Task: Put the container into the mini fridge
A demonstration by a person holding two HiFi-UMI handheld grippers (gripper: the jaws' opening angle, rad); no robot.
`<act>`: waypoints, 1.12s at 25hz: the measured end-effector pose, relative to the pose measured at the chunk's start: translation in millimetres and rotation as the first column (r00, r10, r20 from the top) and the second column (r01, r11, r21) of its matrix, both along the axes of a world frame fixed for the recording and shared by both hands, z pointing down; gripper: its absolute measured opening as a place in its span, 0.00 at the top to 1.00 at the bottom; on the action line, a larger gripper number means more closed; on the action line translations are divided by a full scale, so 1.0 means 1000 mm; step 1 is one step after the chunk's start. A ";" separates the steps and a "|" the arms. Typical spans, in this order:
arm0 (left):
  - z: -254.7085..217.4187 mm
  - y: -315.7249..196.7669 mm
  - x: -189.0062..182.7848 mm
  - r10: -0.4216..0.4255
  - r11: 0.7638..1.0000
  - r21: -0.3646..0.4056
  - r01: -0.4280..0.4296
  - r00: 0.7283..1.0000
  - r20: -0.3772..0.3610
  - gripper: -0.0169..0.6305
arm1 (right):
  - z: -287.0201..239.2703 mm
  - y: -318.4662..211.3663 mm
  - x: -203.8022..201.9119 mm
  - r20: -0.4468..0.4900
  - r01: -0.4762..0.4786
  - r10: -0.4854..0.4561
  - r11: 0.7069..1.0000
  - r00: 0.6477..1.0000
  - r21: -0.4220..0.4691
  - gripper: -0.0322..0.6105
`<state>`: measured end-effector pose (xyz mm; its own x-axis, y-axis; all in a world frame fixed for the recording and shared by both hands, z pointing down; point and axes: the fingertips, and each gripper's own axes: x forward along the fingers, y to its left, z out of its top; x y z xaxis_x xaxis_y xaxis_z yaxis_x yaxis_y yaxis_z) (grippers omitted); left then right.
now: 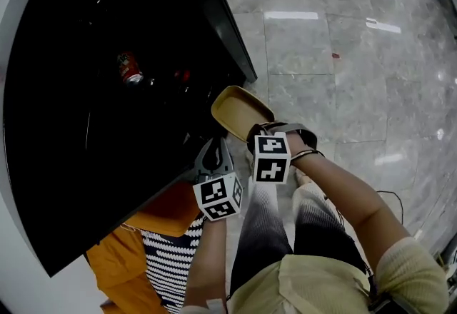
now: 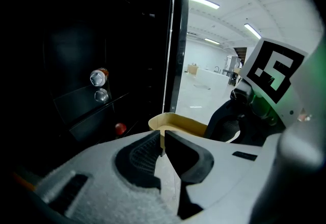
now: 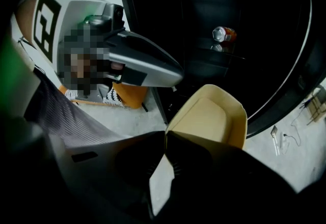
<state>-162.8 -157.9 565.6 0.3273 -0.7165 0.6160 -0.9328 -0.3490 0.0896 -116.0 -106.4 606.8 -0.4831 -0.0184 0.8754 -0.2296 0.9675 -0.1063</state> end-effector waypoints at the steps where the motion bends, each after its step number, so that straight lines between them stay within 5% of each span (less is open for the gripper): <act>1: 0.001 -0.002 -0.001 0.001 1.000 0.003 -0.001 1.000 -0.003 0.94 | 0.002 -0.003 -0.002 0.004 0.000 0.000 1.000 1.000 0.001 0.89; 28: 0.039 -0.053 -0.022 -0.042 0.998 0.049 0.043 0.999 -0.031 0.94 | 0.041 -0.087 -0.044 -0.035 0.118 -0.114 0.979 0.993 0.164 0.89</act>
<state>-185.3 -211.3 604.6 0.3140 -0.7593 0.5699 -0.9440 -0.3139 0.1018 -160.0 -193.2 647.4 -0.4681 -0.1086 0.8770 -0.1150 0.9915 0.0614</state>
